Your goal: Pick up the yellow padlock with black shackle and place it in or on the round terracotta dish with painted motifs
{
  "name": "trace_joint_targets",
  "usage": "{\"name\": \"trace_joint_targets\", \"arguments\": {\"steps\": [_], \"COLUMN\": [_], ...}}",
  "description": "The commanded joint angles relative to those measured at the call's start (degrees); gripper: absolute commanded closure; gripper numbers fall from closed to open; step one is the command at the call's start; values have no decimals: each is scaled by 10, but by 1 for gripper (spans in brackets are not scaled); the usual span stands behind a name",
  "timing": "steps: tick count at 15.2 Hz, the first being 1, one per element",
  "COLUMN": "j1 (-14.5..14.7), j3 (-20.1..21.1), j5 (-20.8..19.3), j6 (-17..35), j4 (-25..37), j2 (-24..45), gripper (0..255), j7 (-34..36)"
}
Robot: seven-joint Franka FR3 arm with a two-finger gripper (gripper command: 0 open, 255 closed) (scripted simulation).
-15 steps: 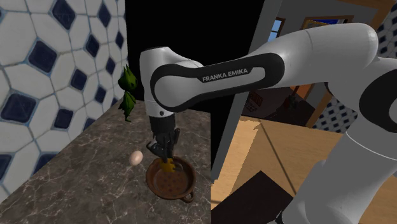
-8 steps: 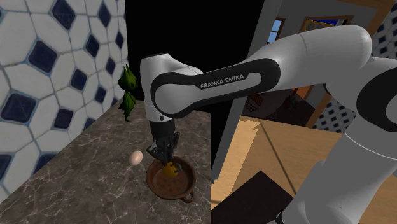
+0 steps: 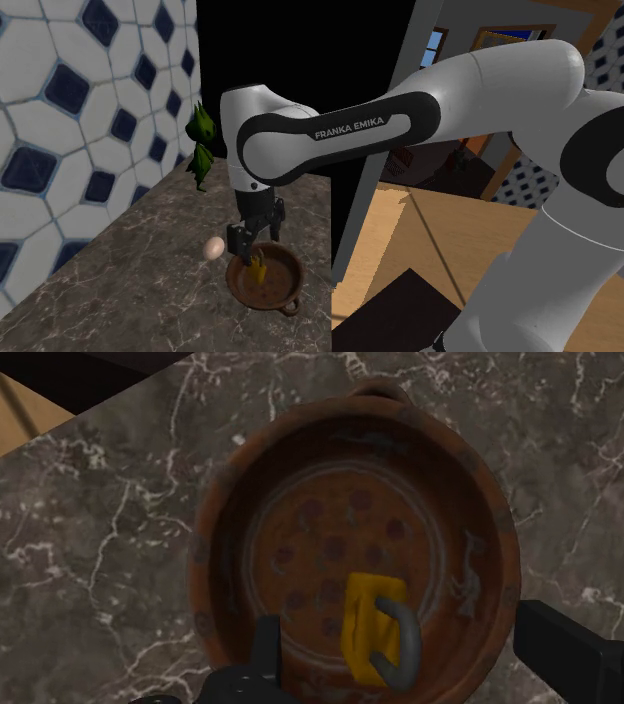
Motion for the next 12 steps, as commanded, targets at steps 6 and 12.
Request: {"name": "trace_joint_targets", "arguments": {"steps": [6,12], "j1": [-2,-2], "j3": [-2,-2], "j5": [-3,-3], "j6": [-73,-73], "j4": [75,75], "j2": [2,2], "gripper": [0,0], "j7": [2,2]}}
